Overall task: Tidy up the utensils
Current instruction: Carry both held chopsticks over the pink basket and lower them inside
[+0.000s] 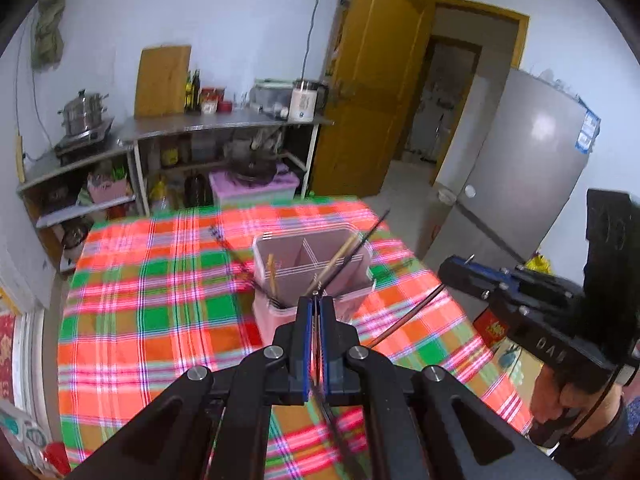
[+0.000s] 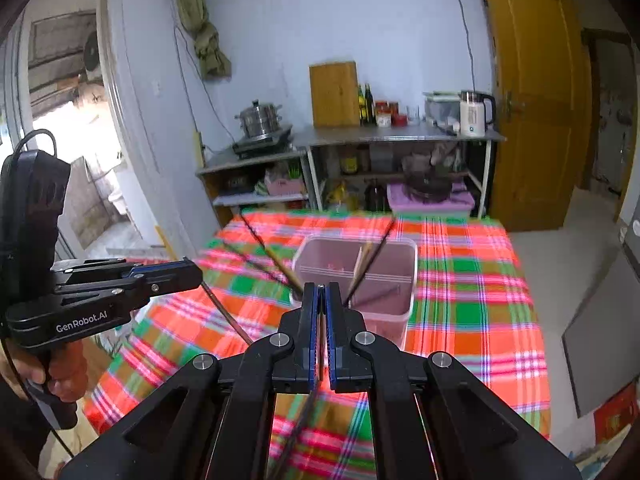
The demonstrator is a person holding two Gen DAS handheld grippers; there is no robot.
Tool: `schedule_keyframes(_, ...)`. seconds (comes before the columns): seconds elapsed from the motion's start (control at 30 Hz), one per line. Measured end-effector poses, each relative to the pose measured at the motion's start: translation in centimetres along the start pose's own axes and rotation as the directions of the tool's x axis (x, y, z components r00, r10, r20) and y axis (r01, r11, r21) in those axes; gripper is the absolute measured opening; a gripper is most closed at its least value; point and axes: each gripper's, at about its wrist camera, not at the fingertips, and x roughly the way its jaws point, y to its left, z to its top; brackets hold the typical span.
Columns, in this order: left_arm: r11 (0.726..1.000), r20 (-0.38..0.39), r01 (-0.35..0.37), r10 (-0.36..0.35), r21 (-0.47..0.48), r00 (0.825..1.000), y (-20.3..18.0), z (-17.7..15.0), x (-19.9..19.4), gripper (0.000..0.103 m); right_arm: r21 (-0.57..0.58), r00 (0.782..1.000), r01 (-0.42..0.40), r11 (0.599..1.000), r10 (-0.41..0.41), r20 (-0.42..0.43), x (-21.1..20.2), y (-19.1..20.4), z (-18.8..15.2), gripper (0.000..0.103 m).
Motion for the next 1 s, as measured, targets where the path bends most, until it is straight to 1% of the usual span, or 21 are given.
schedule_keyframes(0.1, 1.000, 0.030, -0.001, 0.001, 0.018, 1.000, -0.6, 2.1, -0.6, 0.003, -0.011, 0.999, 0.002, 1.000, -0.002, 0.036, -0.4, 0.2, 1.6, 0.003)
schedule_keyframes(0.27, 1.000, 0.061, 0.001, -0.003, 0.027, 0.998, -0.9, 5.2, -0.3, 0.003, -0.013, 0.998, 0.005, 1.000, -0.004, 0.064, 0.1, 0.1, 3.5, 0.003)
schedule_keyframes(0.5, 0.999, 0.053, -0.015, 0.013, 0.030, 0.999, -0.4, 7.8, 2.6, 0.003, 0.014, 0.996, 0.013, 1.000, -0.014, 0.089, 2.0, -1.0, 5.0, 0.003)
schedule_keyframes(0.67, 0.999, 0.037, -0.025, 0.024, 0.034, 0.999, 0.3, 8.1, 5.0, 0.003, 0.027, 0.996, 0.018, 0.999, -0.020, 0.087, 3.7, -1.4, 5.1, 0.003)
schedule_keyframes(0.8, 0.999, 0.005, -0.036, 0.036, 0.031, 0.999, 1.1, 7.5, 7.5, 0.003, 0.018, 0.997, 0.023, 1.000, -0.024, 0.078, 5.4, -1.4, 4.6, 0.003)
schedule_keyframes(1.0, 0.999, -0.062, -0.037, 0.039, 0.027, 0.997, 2.2, 6.1, 10.5, 0.003, 0.032, 1.000, 0.016, 0.999, -0.017, 0.017, 8.4, -1.8, 3.0, 0.003)
